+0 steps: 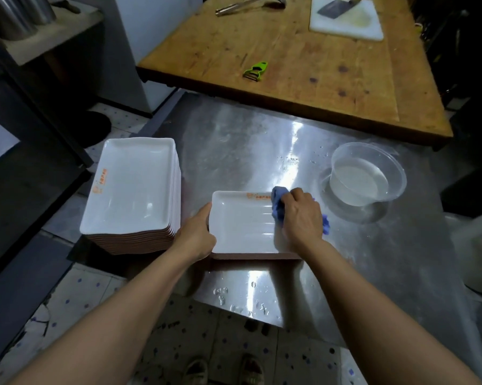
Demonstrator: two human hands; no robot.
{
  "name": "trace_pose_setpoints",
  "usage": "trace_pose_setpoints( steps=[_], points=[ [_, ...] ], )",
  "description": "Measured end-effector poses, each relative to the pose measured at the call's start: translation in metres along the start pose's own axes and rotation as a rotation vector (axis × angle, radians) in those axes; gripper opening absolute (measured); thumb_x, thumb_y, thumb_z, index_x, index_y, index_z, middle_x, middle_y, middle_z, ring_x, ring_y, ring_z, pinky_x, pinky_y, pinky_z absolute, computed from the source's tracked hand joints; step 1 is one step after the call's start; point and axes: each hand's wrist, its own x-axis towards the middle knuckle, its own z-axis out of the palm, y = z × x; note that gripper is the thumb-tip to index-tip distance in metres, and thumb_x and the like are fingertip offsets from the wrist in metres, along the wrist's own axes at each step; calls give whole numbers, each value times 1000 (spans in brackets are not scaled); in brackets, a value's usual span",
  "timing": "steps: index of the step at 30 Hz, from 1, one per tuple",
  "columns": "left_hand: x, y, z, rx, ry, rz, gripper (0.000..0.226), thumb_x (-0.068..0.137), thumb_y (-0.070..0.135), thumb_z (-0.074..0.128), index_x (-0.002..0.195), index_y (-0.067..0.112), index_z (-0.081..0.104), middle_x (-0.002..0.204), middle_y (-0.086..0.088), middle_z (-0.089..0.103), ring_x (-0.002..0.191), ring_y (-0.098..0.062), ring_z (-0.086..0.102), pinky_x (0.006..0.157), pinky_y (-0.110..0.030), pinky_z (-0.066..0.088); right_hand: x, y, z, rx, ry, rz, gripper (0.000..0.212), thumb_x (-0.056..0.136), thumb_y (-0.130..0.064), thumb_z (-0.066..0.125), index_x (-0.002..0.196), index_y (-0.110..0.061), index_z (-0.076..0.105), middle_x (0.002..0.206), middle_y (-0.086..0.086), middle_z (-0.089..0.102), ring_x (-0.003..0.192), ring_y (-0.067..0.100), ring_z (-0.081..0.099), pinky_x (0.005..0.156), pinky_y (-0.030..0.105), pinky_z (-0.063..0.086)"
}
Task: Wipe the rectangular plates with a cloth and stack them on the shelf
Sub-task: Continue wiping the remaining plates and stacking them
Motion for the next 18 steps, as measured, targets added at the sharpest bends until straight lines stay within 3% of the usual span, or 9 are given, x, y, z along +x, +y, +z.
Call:
trace_pose_setpoints(
  steps=[2,5,9,12,18],
  points=[
    [2,1,-1,0,6,6,86,66,4,47,136,52,30,118,0,57,101,-27,58,80,-32,52,-1,-16,11,139,10,-74,30,79,-6,58,108,-6,62,109,14,57,93,34,54,75,41,45],
    [5,2,-2,22,16,23,81,69,5,49,136,47,32,122,-3,56,103,-28,57,82,-31,50,-4,-46,20,247,-51,-221,46,65,-2,69,110,-6,66,116,14,60,96,39,57,76,43,47],
    [4,0,-4,25,33,21,79,72,3,54,139,39,34,122,-4,58,101,-29,58,79,-30,50,-8,-68,19,310,-176,-309,45,76,-10,63,121,-14,63,127,9,57,114,32,50,97,41,38],
    [2,1,-4,25,32,39,76,75,6,57,140,37,35,124,-5,59,106,-30,58,85,-34,51,-21,-60,15,375,-266,-342,35,80,-4,58,111,-16,69,123,7,57,112,28,48,96,39,36],
    [-2,5,-5,17,33,5,77,70,1,48,135,40,39,115,-4,61,97,-29,59,74,-28,49,-41,-31,-4,220,-327,-286,34,89,-12,54,117,-29,63,125,-3,51,116,20,42,86,31,25]
  ],
)
